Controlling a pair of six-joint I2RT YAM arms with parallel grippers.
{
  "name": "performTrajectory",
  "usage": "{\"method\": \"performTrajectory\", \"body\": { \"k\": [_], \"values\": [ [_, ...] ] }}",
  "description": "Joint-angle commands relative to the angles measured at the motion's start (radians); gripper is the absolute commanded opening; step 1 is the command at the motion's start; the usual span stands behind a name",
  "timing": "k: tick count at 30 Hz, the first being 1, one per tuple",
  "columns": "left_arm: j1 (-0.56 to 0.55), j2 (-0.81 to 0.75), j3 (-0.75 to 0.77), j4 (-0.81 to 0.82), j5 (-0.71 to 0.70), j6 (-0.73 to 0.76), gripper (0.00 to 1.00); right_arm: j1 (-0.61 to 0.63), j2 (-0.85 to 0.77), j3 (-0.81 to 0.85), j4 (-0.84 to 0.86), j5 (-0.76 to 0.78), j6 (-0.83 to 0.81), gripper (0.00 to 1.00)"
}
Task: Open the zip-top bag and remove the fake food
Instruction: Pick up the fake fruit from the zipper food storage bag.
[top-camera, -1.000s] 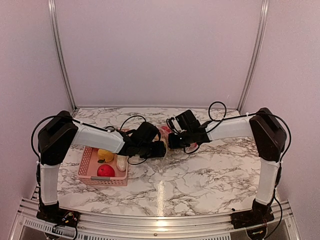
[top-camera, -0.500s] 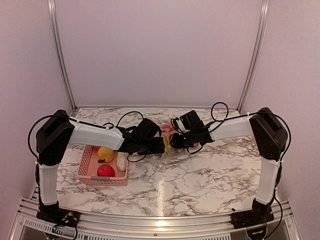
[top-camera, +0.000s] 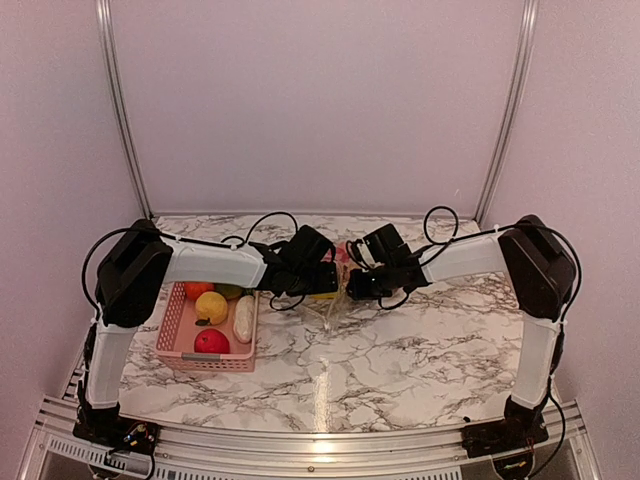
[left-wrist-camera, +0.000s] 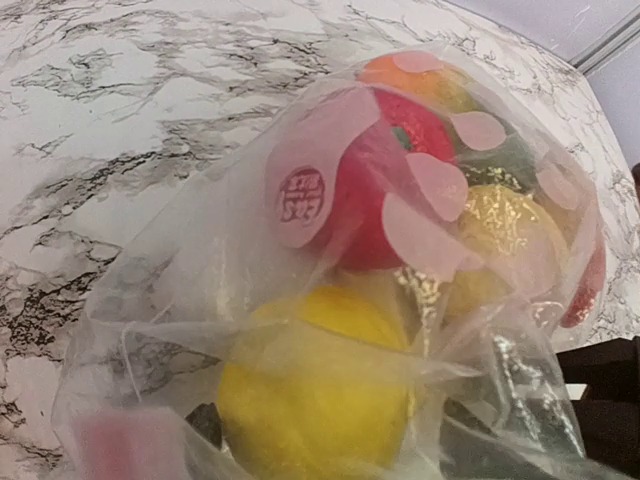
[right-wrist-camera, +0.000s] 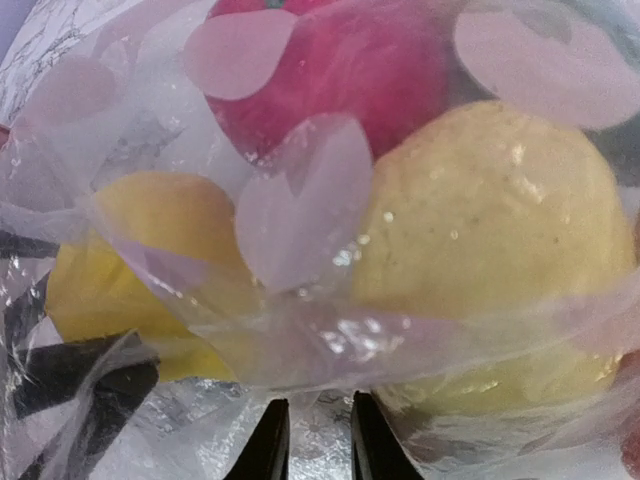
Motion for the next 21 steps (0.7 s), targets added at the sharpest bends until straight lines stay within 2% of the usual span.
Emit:
{"method": "performTrajectory", "body": {
  "k": [1,6,10,16,21],
  "values": [
    [0.016,0.058,0.048,-0.052,-0.033,0.023,0.76,-0.012,0.004,-0.012,-0.007,-0.005,-0.004,0.20],
    [0.025,0.095,0.090,-0.067,-0.040,0.036,0.81,-0.013,0.007,-0.015,-0.004,-0.010,-0.005,0.20],
    [0.031,0.119,0.121,-0.069,-0.044,0.047,0.81,-0.015,0.008,-0.016,-0.005,-0.010,-0.007,0.20],
    [0.034,0.124,0.128,-0.061,-0.038,0.065,0.63,-0.018,0.005,-0.020,-0.006,-0.007,-0.007,0.20],
    [0.030,0.062,0.066,-0.026,-0.022,0.071,0.51,-0.024,0.005,-0.024,-0.005,-0.002,-0.002,0.20]
  ]
}}
